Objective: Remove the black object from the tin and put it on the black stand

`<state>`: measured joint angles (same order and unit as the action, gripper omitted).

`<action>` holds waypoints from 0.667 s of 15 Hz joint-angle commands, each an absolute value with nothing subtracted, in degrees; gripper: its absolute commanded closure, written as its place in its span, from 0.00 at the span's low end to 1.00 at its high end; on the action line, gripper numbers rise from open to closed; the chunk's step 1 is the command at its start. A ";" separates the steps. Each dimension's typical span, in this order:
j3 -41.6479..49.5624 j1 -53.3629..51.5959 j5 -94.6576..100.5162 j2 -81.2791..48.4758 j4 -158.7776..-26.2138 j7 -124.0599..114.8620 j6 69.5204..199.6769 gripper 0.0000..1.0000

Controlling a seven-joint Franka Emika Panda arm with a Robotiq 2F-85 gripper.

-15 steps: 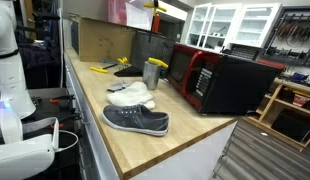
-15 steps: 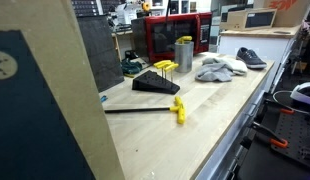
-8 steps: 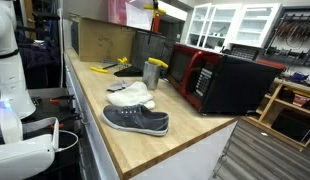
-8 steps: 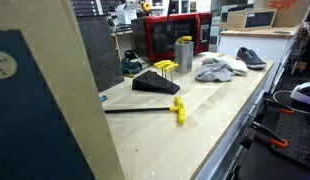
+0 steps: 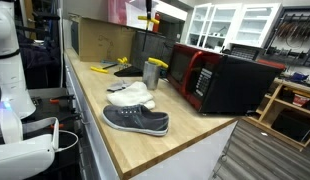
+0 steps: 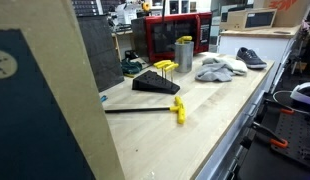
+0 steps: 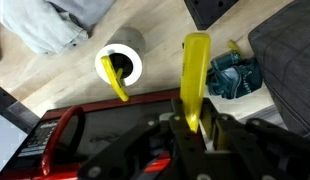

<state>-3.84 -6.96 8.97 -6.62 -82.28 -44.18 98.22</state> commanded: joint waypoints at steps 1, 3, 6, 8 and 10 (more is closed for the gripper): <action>-4.93 -9.64 13.30 -7.74 -80.73 -50.76 96.64 0.94; -5.55 -11.06 14.70 -8.49 -80.92 -53.65 96.59 0.94; -6.16 -12.39 14.35 -10.09 -80.81 -57.14 96.51 0.94; -6.27 -13.23 14.26 -10.96 -80.76 -59.05 96.24 0.94; -6.28 -13.77 14.13 -11.67 -80.82 -60.55 96.08 0.94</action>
<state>-6.06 -13.06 13.68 -10.85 -82.28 -57.75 97.74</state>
